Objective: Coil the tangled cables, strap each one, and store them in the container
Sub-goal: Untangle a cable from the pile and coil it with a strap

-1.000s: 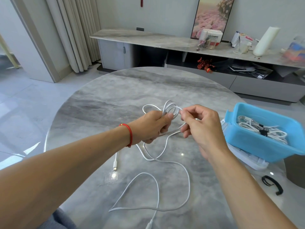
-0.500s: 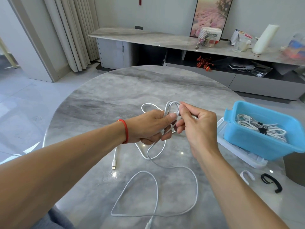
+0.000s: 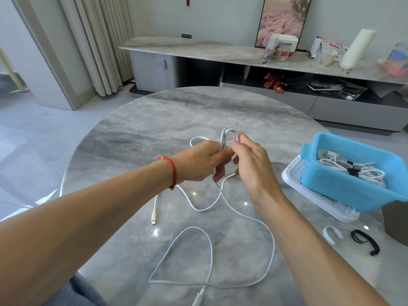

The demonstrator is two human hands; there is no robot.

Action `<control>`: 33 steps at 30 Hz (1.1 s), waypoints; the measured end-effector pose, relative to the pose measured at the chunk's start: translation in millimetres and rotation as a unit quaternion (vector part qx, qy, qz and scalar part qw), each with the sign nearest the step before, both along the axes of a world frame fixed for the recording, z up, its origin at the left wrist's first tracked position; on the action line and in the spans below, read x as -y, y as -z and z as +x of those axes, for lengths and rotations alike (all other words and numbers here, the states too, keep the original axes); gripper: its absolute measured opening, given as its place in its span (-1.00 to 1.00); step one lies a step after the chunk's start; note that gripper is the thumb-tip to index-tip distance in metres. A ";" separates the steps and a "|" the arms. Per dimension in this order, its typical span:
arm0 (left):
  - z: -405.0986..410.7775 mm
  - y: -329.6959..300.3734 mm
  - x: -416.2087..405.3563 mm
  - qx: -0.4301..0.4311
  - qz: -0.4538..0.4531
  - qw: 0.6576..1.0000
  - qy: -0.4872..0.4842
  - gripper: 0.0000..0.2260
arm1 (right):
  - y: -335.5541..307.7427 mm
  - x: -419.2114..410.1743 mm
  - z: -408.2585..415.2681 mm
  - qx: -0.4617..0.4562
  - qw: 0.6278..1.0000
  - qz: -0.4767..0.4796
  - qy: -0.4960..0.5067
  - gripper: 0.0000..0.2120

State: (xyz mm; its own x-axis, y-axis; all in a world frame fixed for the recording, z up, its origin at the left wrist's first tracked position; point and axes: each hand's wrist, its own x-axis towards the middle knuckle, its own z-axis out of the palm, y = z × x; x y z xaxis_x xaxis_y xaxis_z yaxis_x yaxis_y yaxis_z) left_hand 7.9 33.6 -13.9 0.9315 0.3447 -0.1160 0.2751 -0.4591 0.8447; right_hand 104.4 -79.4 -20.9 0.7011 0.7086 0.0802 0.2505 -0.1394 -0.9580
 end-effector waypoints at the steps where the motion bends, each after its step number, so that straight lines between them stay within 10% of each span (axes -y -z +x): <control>1: -0.3 -0.1 -2.3 0.006 0.015 1.000 -0.004 -0.56 | -0.4 0.0 -1.0 -0.012 1.000 -0.007 -0.008 -0.72; 8: -3.6 -3.8 -2.7 -0.026 0.019 0.999 0.020 -0.51 | -0.3 5.5 -0.5 0.062 0.997 -0.045 -0.024 -0.72; 14: 1.6 -2.9 -3.0 -0.072 0.207 0.975 0.037 -0.62 | 0.6 2.7 -11.7 -0.037 0.998 -0.017 -0.054 -0.82; 26: -5.1 2.0 0.7 0.063 -0.096 0.992 -0.047 -0.59 | 4.0 -0.4 -13.5 -0.120 0.982 -0.006 -0.143 -0.66; 33: 2.5 -14.8 -22.8 0.215 -0.417 0.856 -0.217 -0.76 | 2.9 1.8 -24.5 -0.137 0.953 -0.131 -0.238 -0.58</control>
